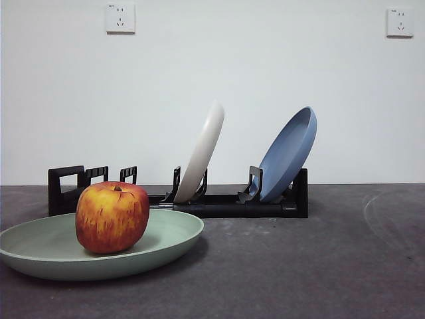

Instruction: Take the green plate from the plate rack,put the plate on the table,take the apple from the table,put the apple in the plate

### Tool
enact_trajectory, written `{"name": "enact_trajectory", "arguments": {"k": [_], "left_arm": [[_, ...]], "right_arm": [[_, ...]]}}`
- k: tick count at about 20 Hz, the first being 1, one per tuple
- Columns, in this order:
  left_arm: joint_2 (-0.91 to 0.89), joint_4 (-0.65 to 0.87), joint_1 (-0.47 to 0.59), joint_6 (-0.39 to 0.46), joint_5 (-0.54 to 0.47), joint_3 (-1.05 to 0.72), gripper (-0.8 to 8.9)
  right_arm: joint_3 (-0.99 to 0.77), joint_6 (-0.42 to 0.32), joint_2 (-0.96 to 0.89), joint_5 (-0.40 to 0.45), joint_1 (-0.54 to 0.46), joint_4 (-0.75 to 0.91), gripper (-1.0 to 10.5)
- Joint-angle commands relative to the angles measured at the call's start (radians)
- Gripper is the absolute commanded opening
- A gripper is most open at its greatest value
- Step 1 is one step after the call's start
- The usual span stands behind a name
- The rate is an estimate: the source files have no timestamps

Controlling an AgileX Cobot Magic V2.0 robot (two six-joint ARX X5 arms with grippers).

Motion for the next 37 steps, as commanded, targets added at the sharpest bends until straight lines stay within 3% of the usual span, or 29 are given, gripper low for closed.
{"name": "enact_trajectory", "arguments": {"k": [1,5,7,12,21,28,30,37], "left_arm": [[-0.054,0.138,0.224,0.027,0.095,-0.048,-0.03],[-0.235,0.455,0.443,0.149,0.354,-0.285,-0.03],[-0.343,0.607,0.489,0.218,0.379,-0.431,-0.03],[-0.558,0.829,0.562,0.256,0.370,-0.722,-0.03],[-0.721,0.883,0.604,0.298,0.307,-1.009,-0.03],[-0.728,0.933,0.604,0.291,0.260,-1.174,-0.03],[-0.728,0.839,0.604,0.289,0.257,-1.184,-0.03],[-0.728,0.843,0.604,0.286,0.237,-1.184,-0.03]], "right_arm": [[-0.008,0.010,-0.001,0.008,0.001,-0.022,0.0],[-0.008,0.010,-0.001,0.008,0.001,-0.022,0.0],[-0.008,0.010,-0.001,0.015,0.001,-0.022,0.0],[-0.008,0.010,-0.001,0.015,0.001,-0.022,0.0],[-0.008,0.010,-0.001,0.015,0.001,-0.022,0.0],[-0.008,0.010,-0.001,0.015,0.001,-0.022,0.0],[-0.008,0.010,-0.001,0.015,0.001,-0.022,0.0],[-0.008,0.010,-0.001,0.015,0.001,-0.022,0.0]]}}
